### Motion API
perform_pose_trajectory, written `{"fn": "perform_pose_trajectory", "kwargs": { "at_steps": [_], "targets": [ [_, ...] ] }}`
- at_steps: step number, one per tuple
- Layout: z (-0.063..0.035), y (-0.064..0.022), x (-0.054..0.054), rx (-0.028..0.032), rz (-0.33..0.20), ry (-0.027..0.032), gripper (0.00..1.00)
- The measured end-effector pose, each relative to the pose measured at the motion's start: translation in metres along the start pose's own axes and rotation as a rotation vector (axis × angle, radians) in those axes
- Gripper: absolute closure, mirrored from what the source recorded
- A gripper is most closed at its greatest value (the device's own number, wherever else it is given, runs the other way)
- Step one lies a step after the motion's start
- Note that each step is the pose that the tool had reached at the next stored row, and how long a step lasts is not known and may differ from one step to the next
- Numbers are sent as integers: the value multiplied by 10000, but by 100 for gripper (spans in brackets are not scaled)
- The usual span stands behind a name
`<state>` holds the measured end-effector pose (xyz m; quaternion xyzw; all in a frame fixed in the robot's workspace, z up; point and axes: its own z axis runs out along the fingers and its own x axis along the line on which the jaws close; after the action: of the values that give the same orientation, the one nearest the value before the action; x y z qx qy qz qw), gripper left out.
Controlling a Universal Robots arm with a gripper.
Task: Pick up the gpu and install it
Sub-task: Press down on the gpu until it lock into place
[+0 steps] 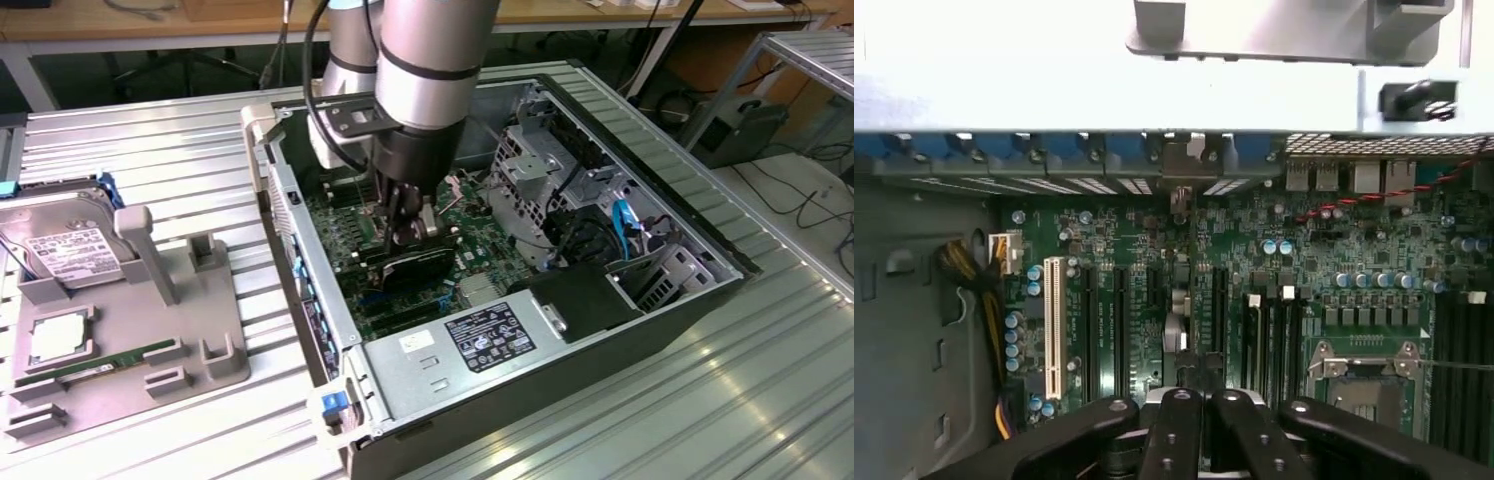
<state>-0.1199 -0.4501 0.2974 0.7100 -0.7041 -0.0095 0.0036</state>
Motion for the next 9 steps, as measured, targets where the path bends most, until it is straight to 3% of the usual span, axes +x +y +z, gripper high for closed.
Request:
{"fn": "perform_pose_trajectory", "kwargs": {
  "at_steps": [9],
  "targets": [
    [-10, -2, 0, -5, -1, -1, 89]
  ]
}}
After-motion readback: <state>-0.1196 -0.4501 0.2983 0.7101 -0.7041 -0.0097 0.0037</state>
